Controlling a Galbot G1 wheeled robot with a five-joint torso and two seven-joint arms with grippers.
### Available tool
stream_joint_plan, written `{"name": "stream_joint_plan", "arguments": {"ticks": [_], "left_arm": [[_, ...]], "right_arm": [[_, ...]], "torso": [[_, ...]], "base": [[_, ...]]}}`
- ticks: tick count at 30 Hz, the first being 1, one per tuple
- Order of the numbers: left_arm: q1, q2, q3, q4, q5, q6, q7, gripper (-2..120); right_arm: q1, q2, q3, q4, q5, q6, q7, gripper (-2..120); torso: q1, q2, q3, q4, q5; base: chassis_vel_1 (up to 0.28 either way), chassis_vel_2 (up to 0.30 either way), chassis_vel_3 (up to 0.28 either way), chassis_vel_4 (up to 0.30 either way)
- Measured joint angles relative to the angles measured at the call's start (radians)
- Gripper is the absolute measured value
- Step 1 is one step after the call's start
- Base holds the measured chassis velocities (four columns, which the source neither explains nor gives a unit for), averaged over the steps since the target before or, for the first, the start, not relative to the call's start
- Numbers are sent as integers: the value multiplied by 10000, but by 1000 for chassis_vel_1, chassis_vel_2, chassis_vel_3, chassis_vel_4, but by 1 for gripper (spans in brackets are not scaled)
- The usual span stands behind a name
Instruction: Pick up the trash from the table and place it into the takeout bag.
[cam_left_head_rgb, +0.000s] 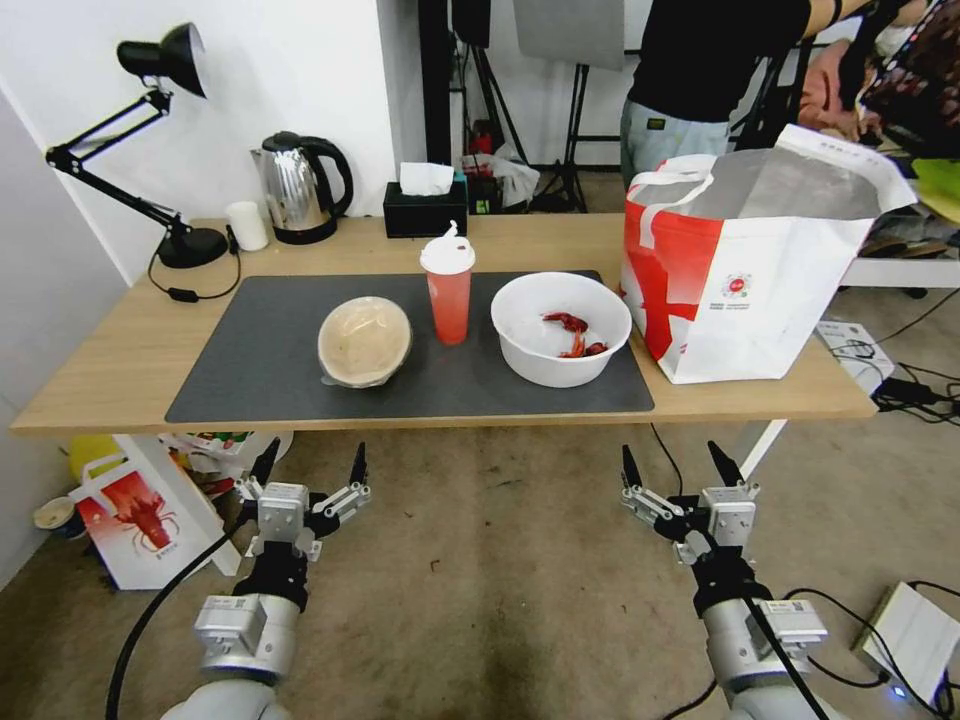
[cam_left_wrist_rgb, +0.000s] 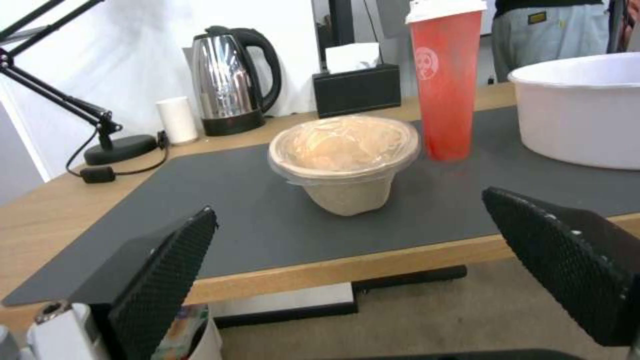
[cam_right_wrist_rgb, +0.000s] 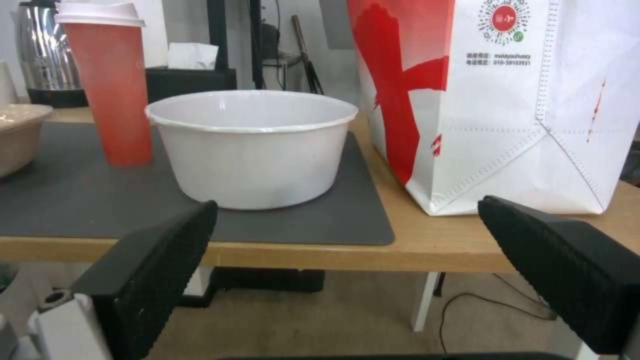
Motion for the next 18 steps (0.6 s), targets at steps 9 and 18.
{"name": "stream_joint_plan", "arguments": {"ticks": [9,18], "left_arm": [[0,0,0,0,0,0,0,100],[0,0,0,0,0,0,0,100]], "right_arm": [[0,0,0,0,0,0,0,100],[83,-32,-38,-16,0,193,-3,100]], "torso": [[0,0,0,0,0],[0,0,0,2,0]], "base": [[0,0,0,0],[0,0,0,0]]}}
